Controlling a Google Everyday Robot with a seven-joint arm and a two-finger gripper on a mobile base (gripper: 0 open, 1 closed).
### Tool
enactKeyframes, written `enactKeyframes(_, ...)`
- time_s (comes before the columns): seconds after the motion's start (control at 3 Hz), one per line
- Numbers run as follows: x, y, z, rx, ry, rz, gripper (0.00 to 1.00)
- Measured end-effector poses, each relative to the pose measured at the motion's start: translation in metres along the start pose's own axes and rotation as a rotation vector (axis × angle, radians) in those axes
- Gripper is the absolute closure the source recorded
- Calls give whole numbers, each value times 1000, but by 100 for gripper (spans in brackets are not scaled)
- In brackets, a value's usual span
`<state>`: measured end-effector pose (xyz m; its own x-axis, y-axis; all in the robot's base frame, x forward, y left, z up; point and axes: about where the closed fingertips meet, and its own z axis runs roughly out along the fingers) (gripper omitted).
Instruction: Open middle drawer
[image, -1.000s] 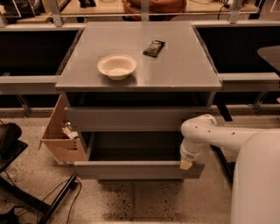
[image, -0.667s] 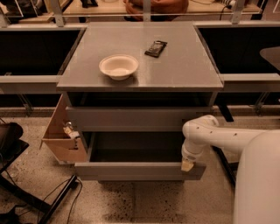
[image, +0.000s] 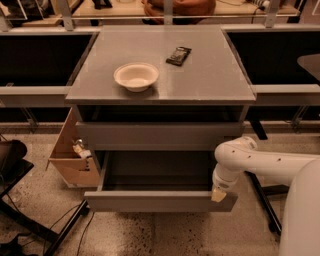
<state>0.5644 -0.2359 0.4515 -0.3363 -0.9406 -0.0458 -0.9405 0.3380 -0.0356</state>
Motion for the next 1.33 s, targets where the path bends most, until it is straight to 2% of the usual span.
enactKeyframes(0.33,-5,7,-13,17,-40,-21,100)
enactKeyframes(0.67,-5,7,-13,17,-40,-21,100)
enactKeyframes(1.0,-5,7,-13,17,-40,-21,81)
enactKeyframes(1.33,-5,7,-13,17,-40,-21,58)
